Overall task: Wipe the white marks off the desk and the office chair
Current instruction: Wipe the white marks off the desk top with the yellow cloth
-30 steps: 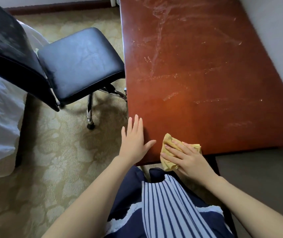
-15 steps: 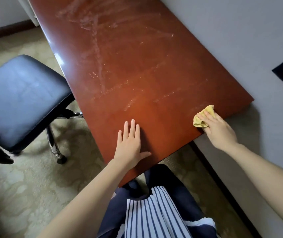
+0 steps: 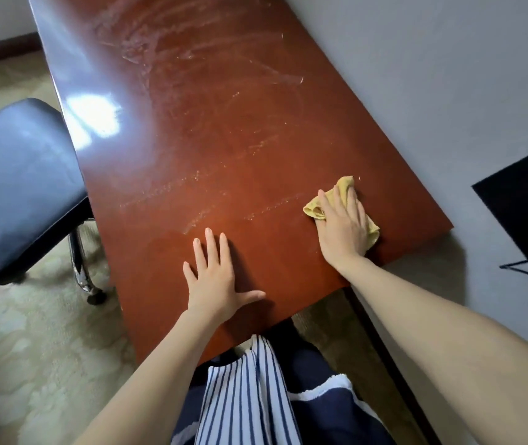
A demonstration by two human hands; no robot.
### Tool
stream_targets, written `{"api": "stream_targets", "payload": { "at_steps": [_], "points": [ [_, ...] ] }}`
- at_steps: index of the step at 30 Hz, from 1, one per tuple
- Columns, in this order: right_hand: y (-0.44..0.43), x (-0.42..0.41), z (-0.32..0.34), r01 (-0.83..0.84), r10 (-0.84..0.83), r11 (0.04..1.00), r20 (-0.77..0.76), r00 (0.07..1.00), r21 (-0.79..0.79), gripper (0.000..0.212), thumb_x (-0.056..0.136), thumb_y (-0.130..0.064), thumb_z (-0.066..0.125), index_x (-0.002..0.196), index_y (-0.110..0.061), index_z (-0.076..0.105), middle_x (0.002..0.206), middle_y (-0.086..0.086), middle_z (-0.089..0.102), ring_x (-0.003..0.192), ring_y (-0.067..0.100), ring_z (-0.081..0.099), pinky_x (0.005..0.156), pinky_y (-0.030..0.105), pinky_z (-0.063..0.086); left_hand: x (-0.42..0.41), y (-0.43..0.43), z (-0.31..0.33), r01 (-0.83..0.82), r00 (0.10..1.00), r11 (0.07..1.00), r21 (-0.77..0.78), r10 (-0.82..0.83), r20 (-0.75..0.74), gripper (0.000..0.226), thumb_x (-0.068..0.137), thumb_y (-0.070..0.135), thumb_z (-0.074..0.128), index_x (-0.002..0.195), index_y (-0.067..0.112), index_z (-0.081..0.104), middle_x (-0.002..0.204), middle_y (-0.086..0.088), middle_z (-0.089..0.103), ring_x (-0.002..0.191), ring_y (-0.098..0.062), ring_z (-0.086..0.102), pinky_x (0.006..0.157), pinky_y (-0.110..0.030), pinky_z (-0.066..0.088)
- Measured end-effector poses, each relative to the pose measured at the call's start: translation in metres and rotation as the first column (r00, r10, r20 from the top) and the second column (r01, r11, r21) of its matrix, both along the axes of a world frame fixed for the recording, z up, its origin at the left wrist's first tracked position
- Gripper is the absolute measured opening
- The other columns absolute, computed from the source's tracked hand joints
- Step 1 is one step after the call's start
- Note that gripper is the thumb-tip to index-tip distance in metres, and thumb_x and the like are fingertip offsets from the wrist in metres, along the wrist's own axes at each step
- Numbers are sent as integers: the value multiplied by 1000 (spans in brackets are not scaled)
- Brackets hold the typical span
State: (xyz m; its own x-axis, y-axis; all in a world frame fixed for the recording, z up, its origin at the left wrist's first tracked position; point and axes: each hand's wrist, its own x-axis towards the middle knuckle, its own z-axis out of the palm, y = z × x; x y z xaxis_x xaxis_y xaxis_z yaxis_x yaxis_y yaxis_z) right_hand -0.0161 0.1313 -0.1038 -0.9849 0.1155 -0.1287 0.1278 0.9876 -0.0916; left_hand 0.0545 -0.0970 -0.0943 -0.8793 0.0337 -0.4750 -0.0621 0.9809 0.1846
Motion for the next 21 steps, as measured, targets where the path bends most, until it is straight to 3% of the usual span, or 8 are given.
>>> {"api": "stream_targets", "payload": {
  "at_steps": [3,7,12,15,21],
  "points": [
    [-13,13,-2,-208,206,978,-53,977,-28,54,96,-36,46,147,-29,28,156,1,22,145,23,9,117,38,6,4,6,-4,-36,999,999,-17,36,6,138,58,85,54,147,11,-22,154,-12,-29,142,-36,-20,113,-57,5],
    [-17,43,-1,-484,448,862,-219,867,-149,55,80,-14,70,133,-23,55,141,5,49,136,26,37,113,43,25,9,5,-6,26,999,991,-133,-29,-14,138,57,89,47,146,11,-23,154,-14,-27,143,-36,-20,114,-55,7],
    [13,70,-3,-671,621,725,-273,734,-155,64,62,-5,82,122,-18,64,128,5,60,126,26,50,104,46,41,8,7,-4,51,999,981,-188,-52,2,139,56,91,43,146,10,-23,155,-16,-24,143,-37,-16,114,-54,11],
    [48,77,-4,-620,551,767,-324,769,-166,65,57,8,78,117,-15,67,125,6,62,123,29,53,100,48,45,7,9,-3,55,998,978,-202,-53,17,139,56,90,45,146,9,-22,155,-16,-24,143,-38,-15,113,-53,11],
    [109,70,-4,-287,206,934,-334,920,-214,65,60,19,71,118,-9,65,128,11,58,122,37,50,102,51,40,5,9,-2,49,998,979,-196,-43,37,138,58,87,49,146,9,-23,154,-17,-26,143,-38,-17,114,-54,10]
  ]
}}
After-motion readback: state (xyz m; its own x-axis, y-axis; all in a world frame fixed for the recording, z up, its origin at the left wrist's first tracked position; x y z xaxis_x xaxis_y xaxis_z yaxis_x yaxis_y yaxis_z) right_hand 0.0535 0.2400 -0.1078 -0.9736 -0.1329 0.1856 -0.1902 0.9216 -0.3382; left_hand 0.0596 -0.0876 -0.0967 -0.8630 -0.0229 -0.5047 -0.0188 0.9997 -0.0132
